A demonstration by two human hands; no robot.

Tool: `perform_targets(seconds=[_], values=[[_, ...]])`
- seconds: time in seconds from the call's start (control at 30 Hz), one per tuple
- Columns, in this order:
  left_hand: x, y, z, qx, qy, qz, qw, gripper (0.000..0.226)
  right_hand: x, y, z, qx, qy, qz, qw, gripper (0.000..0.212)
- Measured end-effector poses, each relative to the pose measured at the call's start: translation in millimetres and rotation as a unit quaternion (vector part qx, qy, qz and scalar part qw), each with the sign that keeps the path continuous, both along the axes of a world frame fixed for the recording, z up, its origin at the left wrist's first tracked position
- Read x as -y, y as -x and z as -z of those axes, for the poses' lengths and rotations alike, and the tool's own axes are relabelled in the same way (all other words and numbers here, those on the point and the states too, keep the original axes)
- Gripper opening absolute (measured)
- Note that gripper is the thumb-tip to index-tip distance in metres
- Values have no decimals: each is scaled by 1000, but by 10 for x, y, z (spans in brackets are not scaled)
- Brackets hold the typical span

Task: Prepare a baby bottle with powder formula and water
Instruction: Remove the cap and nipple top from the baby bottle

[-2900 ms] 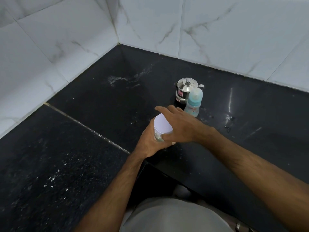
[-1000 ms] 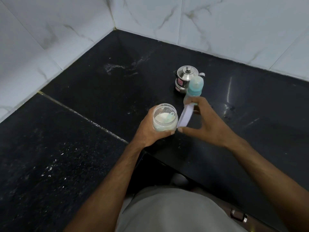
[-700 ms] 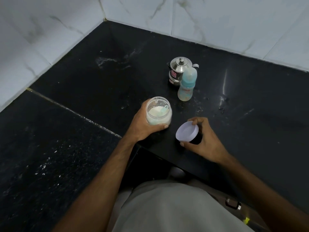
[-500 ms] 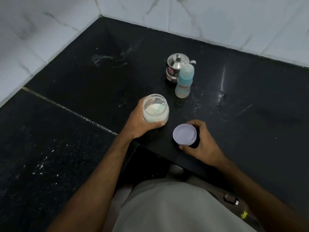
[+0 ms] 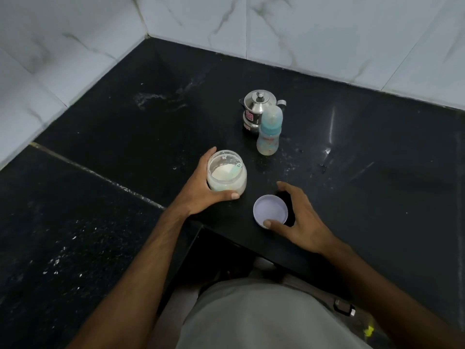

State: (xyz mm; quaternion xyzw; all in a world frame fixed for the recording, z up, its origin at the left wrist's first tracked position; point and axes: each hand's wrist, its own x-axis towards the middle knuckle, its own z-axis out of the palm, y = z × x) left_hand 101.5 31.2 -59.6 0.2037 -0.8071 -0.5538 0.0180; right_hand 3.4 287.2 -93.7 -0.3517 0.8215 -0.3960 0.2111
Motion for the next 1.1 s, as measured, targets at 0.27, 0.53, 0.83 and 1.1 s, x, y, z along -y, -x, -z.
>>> perform_targets(seconds=[0.27, 0.53, 0.83, 1.1], values=[[15, 252, -335, -23, 52, -33, 998, 87, 132, 305, -202, -7, 45, 64, 997, 78], [-172, 1219, -563, -35, 224, 37, 973, 81, 271, 995, -520, -65, 124, 88, 986, 71], [-280, 1600, -365, -1, 275, 12, 961, 61, 279, 1116, -477, -45, 121, 89, 988, 69], [-523, 1417, -499, -82, 224, 10, 971, 59, 299, 1135, -608, -19, 165, 91, 982, 66]])
